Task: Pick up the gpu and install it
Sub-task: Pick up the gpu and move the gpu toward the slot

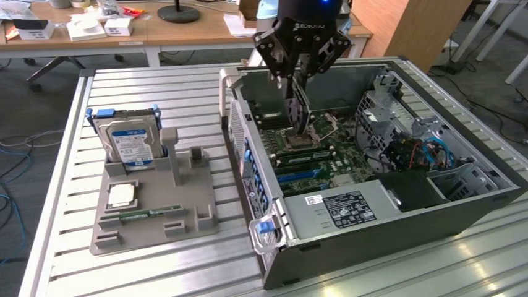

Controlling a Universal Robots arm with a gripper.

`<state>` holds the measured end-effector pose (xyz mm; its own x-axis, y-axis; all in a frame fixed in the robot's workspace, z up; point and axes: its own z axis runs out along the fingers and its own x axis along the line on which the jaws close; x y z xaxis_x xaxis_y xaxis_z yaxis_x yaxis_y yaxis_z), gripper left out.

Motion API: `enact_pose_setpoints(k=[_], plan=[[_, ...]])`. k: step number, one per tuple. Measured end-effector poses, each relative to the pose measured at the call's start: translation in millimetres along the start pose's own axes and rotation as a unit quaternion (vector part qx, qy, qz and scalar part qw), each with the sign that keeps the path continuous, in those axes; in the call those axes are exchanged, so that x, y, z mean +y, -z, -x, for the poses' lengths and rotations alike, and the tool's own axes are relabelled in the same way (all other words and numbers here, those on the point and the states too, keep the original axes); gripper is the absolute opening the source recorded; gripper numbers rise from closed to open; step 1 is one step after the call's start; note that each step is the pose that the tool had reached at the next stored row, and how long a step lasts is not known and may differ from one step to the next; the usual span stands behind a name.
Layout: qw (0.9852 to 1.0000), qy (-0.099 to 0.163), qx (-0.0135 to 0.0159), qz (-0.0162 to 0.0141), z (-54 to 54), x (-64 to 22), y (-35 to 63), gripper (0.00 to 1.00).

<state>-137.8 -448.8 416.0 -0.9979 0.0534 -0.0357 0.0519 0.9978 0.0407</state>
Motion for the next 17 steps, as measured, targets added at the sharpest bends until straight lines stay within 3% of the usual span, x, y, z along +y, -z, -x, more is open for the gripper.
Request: enact_pose_setpoints(k=[17], plan=[[1.0000, 0.000, 0.0000, 0.0000, 77.0, 6.1, -3.0, 0.26]])
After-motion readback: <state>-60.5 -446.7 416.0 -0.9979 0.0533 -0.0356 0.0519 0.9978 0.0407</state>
